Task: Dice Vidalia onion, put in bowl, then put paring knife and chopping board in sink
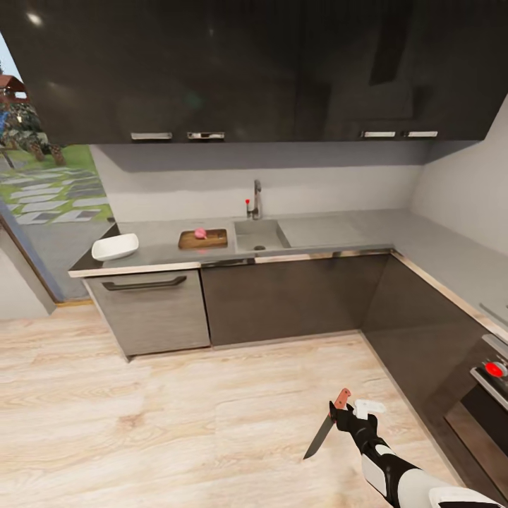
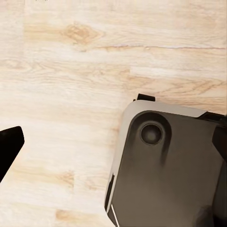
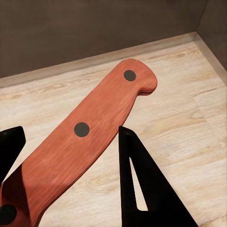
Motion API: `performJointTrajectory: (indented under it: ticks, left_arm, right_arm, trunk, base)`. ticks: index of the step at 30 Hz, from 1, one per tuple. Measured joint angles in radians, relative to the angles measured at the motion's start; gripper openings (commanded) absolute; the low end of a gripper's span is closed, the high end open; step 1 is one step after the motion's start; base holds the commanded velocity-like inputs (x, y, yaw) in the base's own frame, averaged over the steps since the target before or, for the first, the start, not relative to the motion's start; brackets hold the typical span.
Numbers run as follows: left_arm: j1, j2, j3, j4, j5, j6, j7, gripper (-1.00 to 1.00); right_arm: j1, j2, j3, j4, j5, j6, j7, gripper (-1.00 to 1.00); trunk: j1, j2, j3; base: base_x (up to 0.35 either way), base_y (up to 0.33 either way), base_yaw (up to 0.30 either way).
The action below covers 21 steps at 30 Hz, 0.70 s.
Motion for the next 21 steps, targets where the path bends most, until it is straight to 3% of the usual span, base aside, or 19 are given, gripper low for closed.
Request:
performJointTrajectory:
  ticks: [21]
  left_arm:
    - [0.000, 0.000, 0.000, 0.000, 0.000, 0.000, 0.000, 1.00]
  right_arm:
    - [0.000, 0.000, 0.000, 0.000, 0.000, 0.000, 0.000, -1.00]
  trunk:
    - [0.000, 0.000, 0.033]
  base:
    - [0.000, 0.000, 0.064]
